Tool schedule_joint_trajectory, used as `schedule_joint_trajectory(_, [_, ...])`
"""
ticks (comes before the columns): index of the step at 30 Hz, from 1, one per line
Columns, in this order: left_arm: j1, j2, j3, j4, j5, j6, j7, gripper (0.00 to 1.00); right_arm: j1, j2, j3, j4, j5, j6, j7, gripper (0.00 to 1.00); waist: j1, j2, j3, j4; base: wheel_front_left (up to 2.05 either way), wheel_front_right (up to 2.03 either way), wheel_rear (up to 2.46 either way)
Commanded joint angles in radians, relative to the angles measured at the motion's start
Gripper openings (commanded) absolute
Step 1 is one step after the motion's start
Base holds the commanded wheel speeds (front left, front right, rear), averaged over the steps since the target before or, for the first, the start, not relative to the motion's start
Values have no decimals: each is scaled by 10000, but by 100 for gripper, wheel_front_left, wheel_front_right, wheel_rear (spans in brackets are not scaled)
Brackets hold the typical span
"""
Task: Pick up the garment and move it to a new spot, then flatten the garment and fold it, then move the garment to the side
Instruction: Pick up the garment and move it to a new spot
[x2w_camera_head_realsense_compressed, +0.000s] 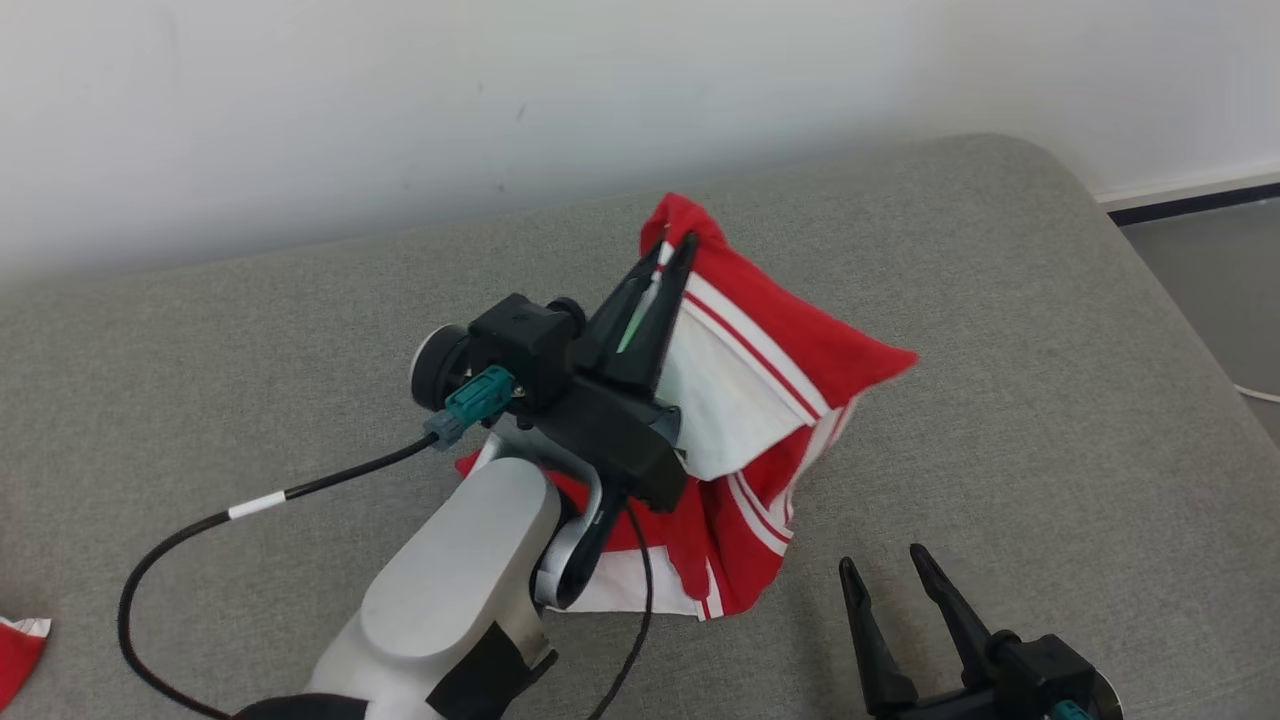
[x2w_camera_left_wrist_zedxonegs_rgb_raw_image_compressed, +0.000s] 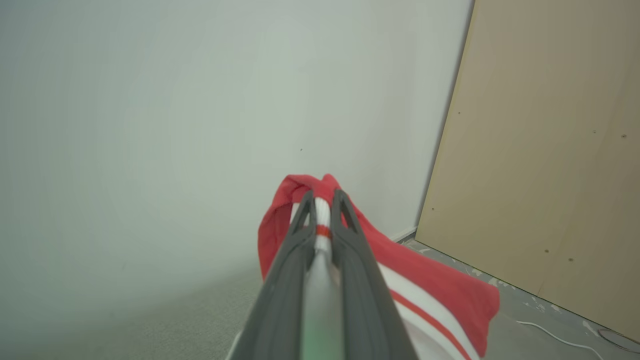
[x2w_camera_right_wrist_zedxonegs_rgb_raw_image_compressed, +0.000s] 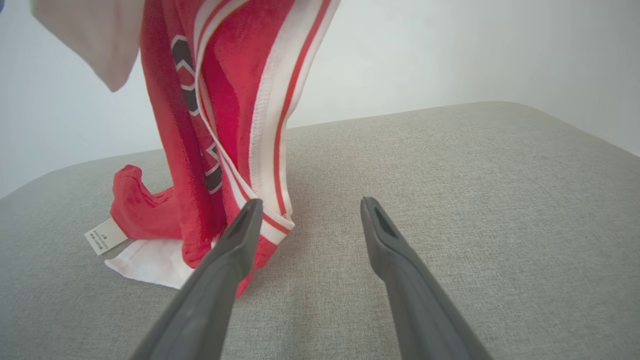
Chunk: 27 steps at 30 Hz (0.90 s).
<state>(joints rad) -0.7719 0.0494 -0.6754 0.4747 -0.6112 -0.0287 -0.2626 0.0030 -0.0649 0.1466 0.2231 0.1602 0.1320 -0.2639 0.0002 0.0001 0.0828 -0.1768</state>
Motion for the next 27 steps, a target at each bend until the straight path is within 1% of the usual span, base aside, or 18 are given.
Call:
schedule_joint_trajectory(1, [253, 22, 307, 337, 358, 120, -34, 0, -17, 20, -72, -31, -47, -25, -8, 100, -2, -1, 93, 23, 0, 0, 0])
schedule_joint_trajectory(4, [707, 44, 893, 952, 842, 246, -34, 0, 51, 28, -211, -55, -56, -25, -8, 100, -2, -1, 42, 176, 0, 0, 0])
schedule_joint_trajectory(5, [885, 65, 1086, 1097, 989, 275, -34, 13, 62, 29, -235, -54, -66, -23, -8, 100, -2, -1, 6, 215, 0, 0, 0])
schedule_joint_trajectory(6, [1093, 110, 1333, 1187, 1129, 299, -34, 76, 75, 31, -254, -56, -77, -25, -8, 100, -2, -1, -40, 259, 0, 0, 0])
schedule_joint_trajectory(7, [1365, 160, 1575, 1292, 1190, 314, -34, 100, 82, 35, -265, -52, -77, -25, -8, 100, -2, -1, -93, 294, 0, 0, 0])
schedule_joint_trajectory(9, [1964, 298, 2078, 1401, 1436, 348, -34, 100, 95, 40, -274, -62, -76, -25, -8, 100, -2, -1, -211, 359, 0, 0, 0])
schedule_joint_trajectory(10, [1964, 298, 2078, 1401, 1436, 348, -34, 100, 95, 40, -274, -62, -76, -25, -8, 100, -2, -1, -211, 359, 0, 0, 0])
schedule_joint_trajectory(13, [3010, 502, 2894, 1338, 1719, 398, -34, 100, 187, 55, -291, -65, -68, -25, -8, 100, -2, -1, -439, 453, 0, 0, 0])
schedule_joint_trajectory(15, [3698, 703, 3329, 1128, 2039, 429, -34, 100, 251, 61, -355, -95, -86, -25, -8, 100, -2, -1, -559, 558, 0, 0, 0])
schedule_joint_trajectory(20, [5403, 961, 4452, 231, 2803, 502, -34, 100, 551, 81, -663, -182, -192, -25, -8, 100, -2, -1, -856, 970, 0, 0, 0])
schedule_joint_trajectory(24, [6714, 936, 5349, -706, 3413, 540, -34, 100, 658, 94, -830, -205, -185, -25, -8, 100, -2, -1, -1091, 1305, 0, 0, 0])
schedule_joint_trajectory(27, [7622, 836, 5822, -1263, 3850, 496, -36, 100, 819, 119, -909, -226, -159, -25, -8, 100, -2, -1, -1252, 1581, 0, 0, 0])
